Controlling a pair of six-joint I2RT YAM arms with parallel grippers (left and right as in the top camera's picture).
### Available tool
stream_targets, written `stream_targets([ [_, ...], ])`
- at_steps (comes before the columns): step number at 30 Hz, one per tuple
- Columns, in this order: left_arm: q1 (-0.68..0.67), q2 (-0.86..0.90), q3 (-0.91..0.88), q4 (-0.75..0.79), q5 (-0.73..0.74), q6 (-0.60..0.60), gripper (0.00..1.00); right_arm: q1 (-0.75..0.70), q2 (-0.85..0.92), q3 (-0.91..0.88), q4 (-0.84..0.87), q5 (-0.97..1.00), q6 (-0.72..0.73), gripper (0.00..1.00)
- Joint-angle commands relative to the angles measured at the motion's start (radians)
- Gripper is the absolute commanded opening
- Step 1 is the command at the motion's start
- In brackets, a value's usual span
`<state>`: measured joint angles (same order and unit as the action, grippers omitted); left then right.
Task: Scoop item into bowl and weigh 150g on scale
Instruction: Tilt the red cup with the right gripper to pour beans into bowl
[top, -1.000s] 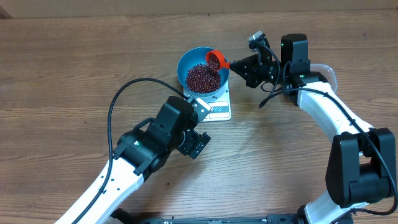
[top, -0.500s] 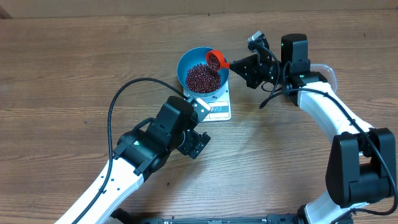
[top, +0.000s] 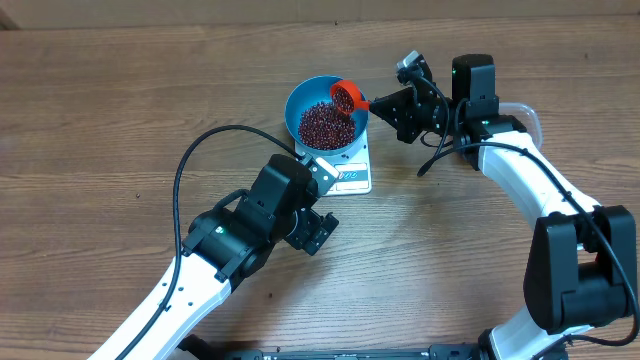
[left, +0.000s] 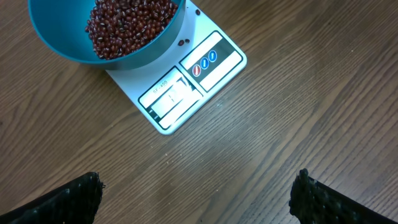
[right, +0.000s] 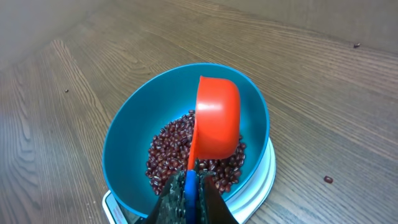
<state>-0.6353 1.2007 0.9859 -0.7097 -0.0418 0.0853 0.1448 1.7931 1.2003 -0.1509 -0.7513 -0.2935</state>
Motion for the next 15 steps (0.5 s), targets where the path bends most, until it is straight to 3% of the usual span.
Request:
stream_targets([
  [1, 0.001, 0.008, -0.002, 0.003, -0.007, 0.012, 0.99, 0.000, 0.003, -0.003, 0.003, -0.009, -0.050, 0.04],
  [8, 0.001, 0.008, -0.002, 0.003, -0.007, 0.012, 0.99, 0.000, 0.003, -0.003, -0.005, -0.009, -0.056, 0.04],
  [15, 0.001, 0.008, -0.002, 0.003, -0.007, 0.012, 0.99, 0.000, 0.003, -0.003, -0.069, -0.009, -0.176, 0.04],
])
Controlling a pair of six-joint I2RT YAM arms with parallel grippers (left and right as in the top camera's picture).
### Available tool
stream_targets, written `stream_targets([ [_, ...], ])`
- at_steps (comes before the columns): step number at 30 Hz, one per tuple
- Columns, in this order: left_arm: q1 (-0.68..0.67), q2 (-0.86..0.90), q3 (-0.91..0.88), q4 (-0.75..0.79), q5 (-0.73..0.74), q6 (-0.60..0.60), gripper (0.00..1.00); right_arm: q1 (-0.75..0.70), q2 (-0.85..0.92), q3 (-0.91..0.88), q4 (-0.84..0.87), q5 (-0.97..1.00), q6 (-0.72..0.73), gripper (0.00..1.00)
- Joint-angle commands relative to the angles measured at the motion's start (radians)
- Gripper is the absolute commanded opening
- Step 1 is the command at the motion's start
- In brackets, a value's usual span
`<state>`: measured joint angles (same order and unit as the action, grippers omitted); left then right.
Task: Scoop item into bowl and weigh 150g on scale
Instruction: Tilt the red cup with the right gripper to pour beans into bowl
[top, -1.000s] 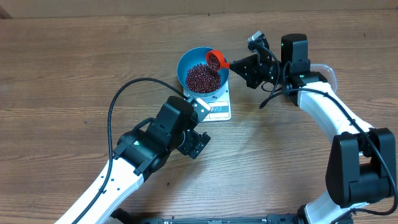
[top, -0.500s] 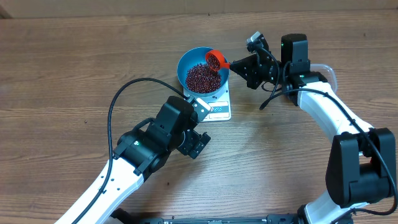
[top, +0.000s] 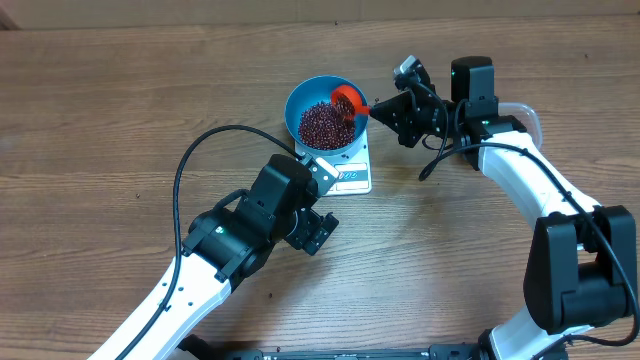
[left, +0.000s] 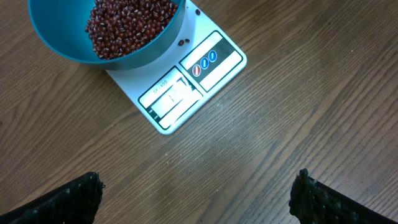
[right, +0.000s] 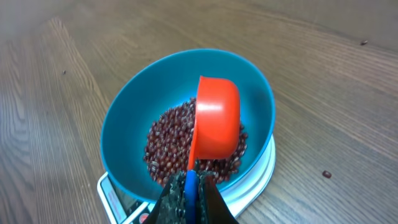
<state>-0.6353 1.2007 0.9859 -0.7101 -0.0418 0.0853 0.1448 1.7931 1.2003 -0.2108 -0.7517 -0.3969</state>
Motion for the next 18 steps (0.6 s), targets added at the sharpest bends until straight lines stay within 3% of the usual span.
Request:
stream_targets([
  [1, 0.001, 0.008, -0.002, 0.004, -0.007, 0.012, 0.99, 0.000, 0.003, -0.003, -0.016, -0.009, -0.073, 0.04],
  [18, 0.001, 0.008, -0.002, 0.004, -0.007, 0.012, 1.00, 0.000, 0.003, -0.003, -0.027, -0.009, -0.110, 0.04],
])
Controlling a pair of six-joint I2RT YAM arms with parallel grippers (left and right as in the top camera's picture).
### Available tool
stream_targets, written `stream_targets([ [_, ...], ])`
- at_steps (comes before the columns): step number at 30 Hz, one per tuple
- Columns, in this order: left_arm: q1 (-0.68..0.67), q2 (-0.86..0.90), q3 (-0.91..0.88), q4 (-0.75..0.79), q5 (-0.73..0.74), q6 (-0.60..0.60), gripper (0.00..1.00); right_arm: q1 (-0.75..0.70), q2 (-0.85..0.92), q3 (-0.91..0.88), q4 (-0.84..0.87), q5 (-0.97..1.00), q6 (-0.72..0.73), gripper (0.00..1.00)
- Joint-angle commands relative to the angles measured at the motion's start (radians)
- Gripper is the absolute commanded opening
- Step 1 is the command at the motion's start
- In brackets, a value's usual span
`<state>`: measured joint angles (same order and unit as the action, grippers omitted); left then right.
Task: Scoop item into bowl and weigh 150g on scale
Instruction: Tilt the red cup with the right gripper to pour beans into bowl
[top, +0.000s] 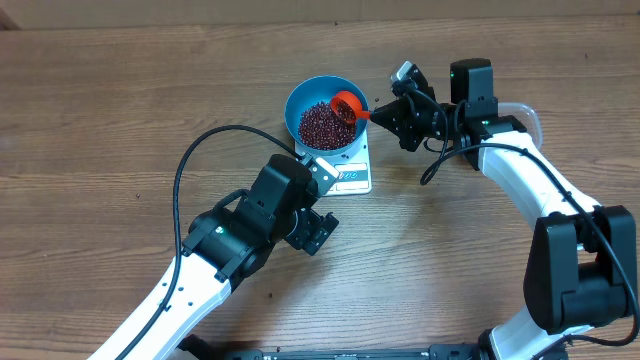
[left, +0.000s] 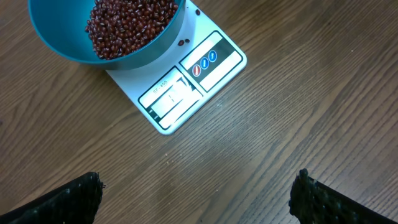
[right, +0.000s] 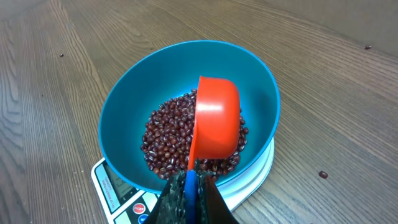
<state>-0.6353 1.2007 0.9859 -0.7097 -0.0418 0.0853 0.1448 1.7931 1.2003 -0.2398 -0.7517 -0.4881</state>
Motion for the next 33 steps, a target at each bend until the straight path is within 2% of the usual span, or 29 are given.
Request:
stream_targets([
  [1, 0.001, 0.008, -0.002, 0.003, -0.007, 0.012, 0.99, 0.000, 0.003, -0.003, 0.001, -0.009, -0.019, 0.04],
  [6, 0.001, 0.008, -0.002, 0.003, -0.007, 0.012, 0.99, 0.000, 0.003, -0.003, 0.002, -0.009, -0.028, 0.04],
  [12, 0.001, 0.008, -0.002, 0.003, -0.007, 0.012, 0.99, 0.000, 0.003, -0.003, 0.001, -0.012, -0.154, 0.04],
  [19, 0.001, 0.008, -0.002, 0.003, -0.007, 0.012, 0.99, 0.000, 0.003, -0.003, 0.009, -0.013, -0.180, 0.04],
  [24, 0.001, 0.008, -0.002, 0.003, -0.007, 0.012, 0.99, 0.000, 0.003, -0.003, 0.011, -0.068, -0.281, 0.04],
  [33, 0.001, 0.008, -0.002, 0.003, -0.007, 0.012, 0.99, 0.000, 0.003, -0.003, 0.039, -0.069, -0.288, 0.04],
])
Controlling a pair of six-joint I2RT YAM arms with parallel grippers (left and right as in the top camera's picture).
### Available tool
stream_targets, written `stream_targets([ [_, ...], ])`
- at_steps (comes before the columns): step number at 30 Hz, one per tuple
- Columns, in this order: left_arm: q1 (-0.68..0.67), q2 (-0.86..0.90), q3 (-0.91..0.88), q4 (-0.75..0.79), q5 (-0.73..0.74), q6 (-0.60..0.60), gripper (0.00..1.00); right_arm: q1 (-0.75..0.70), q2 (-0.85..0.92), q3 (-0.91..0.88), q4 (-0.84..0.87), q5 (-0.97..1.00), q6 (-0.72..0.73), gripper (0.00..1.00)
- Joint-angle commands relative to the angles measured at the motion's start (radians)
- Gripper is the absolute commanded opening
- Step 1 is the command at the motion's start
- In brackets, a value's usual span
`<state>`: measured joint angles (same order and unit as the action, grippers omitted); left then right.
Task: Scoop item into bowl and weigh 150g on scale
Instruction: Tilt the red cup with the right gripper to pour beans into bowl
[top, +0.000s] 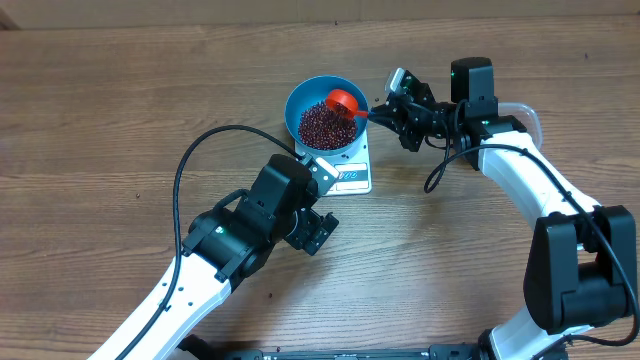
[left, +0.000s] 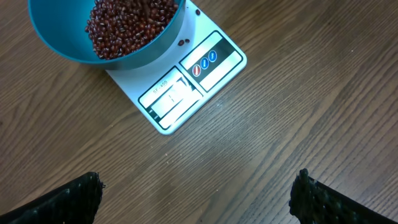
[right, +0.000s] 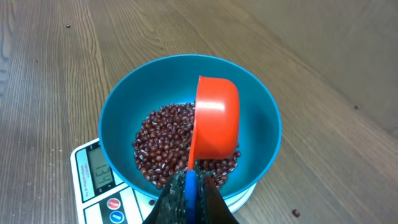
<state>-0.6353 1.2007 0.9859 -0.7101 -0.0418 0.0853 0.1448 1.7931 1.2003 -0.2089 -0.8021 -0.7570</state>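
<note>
A blue bowl (top: 325, 110) of dark red beans (right: 168, 140) stands on a pale scale (top: 350, 176); its display (right: 99, 168) shows in the right wrist view. My right gripper (right: 191, 186) is shut on the blue handle of an orange scoop (right: 216, 121), whose cup hangs over the beans inside the bowl, its underside toward the camera. My left gripper (left: 196, 193) is open above bare wood in front of the scale (left: 186, 87), nothing between its fingers.
A few stray beans lie on the scale (left: 184, 42) and on the wood by the bowl (right: 296, 213). A black cable (top: 190, 160) loops over the table left of the left arm. A clear container edge (top: 525, 115) shows behind the right arm.
The right gripper has swung a little with the scoop, so the scoop cup sits further over the bowl's middle and the scale display has come into the right wrist view. The left arm is unchanged.
The right gripper held the orange scoop at the bowl's far right rim. At each later moment the scoop stood lower and further in over the beans, and now it is near the bowl's middle. The left gripper stayed open in front of the scale throughout.
</note>
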Motion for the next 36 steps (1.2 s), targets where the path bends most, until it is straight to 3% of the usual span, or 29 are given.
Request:
stream_targets([
  [1, 0.001, 0.008, -0.002, 0.004, -0.007, 0.012, 0.99, 0.000, 0.003, -0.003, 0.010, -0.019, -0.019, 0.04],
  [26, 0.001, 0.008, -0.002, 0.004, -0.007, 0.012, 0.99, 0.000, 0.003, -0.003, 0.043, -0.026, -0.039, 0.04],
  [36, 0.001, 0.008, -0.002, 0.004, -0.007, 0.012, 0.99, -0.001, 0.003, -0.002, 0.035, -0.089, -0.156, 0.03],
])
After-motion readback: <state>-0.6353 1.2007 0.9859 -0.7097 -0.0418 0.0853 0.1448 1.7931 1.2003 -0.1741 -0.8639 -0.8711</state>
